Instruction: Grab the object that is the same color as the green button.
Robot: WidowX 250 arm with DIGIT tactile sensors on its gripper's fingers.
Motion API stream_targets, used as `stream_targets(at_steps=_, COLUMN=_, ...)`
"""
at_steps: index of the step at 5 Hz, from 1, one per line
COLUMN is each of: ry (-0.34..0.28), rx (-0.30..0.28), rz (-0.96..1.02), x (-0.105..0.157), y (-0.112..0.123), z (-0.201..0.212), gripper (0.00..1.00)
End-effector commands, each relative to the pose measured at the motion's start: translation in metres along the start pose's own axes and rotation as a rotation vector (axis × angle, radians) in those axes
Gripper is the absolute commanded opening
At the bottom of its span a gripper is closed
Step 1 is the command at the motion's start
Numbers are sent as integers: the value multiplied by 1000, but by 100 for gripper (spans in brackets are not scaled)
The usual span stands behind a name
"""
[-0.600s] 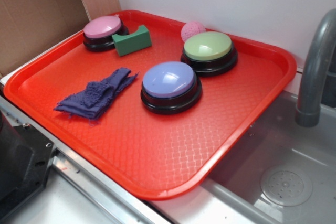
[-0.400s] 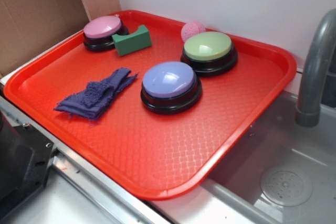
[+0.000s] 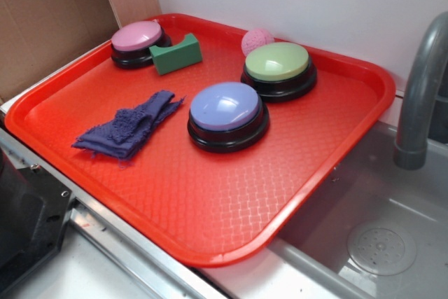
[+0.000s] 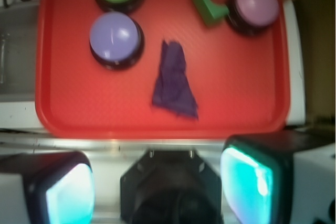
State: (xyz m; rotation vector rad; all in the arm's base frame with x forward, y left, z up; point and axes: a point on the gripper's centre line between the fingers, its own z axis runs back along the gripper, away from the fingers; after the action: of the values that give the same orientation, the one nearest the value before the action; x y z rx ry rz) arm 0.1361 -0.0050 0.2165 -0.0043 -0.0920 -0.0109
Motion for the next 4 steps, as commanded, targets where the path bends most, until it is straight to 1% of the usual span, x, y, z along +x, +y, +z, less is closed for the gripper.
stream_targets(at_steps=1, ry=-37, rx=40, rz=-44, x=44, y=29, z=-36, gripper=100)
stream_targets(at_steps=2, ry=-66, rx=96, rz=-91, x=65, y=45, z=-63, gripper=100)
stream_targets(at_steps=3, ry=-90, rx=138, rz=-131, x=79, y=53, z=-77, gripper=100)
stream_targets(at_steps=4, ry=-132, rx=195, rz=-219, x=102, y=61, z=-100, gripper=100)
